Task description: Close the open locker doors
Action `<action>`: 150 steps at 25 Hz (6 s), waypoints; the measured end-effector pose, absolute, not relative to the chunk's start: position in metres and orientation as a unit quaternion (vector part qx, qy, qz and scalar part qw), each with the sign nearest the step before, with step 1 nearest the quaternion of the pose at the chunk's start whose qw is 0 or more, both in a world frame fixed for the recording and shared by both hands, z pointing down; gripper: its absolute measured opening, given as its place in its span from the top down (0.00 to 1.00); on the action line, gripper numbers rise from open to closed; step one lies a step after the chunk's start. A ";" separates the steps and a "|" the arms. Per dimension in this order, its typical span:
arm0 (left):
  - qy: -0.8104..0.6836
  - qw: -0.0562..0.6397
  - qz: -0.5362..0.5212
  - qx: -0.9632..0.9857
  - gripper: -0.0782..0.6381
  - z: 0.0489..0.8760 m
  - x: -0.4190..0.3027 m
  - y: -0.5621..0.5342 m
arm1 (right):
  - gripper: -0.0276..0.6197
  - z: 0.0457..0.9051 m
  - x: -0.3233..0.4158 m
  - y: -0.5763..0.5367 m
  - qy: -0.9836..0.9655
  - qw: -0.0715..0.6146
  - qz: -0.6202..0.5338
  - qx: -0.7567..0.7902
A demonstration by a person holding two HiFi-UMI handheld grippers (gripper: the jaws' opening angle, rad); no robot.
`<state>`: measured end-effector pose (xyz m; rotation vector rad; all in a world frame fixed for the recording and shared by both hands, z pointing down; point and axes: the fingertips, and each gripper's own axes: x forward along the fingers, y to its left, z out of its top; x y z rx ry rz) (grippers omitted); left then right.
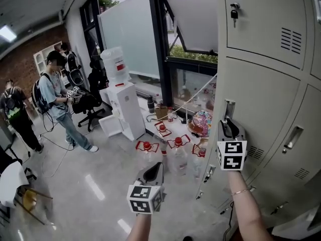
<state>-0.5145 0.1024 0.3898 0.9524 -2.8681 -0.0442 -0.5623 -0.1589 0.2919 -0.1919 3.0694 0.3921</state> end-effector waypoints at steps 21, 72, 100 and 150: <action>-0.940 0.061 -0.023 0.334 0.86 0.395 -0.509 0.101 | 0.86 0.286 -0.541 -0.150 0.992 0.028 0.115 -0.048; -0.612 0.077 0.010 0.787 0.86 0.401 -0.077 -0.318 | 0.76 0.320 0.134 -0.379 0.872 -0.004 0.029 -0.488; -0.683 0.067 0.017 0.727 0.86 0.398 -0.077 -0.346 | 0.72 0.291 0.085 -0.449 0.909 -0.006 0.124 -0.397; -0.779 0.079 0.004 0.622 0.86 0.397 -0.196 -0.303 | 0.76 0.298 -0.102 -0.541 0.924 -0.046 0.140 -0.352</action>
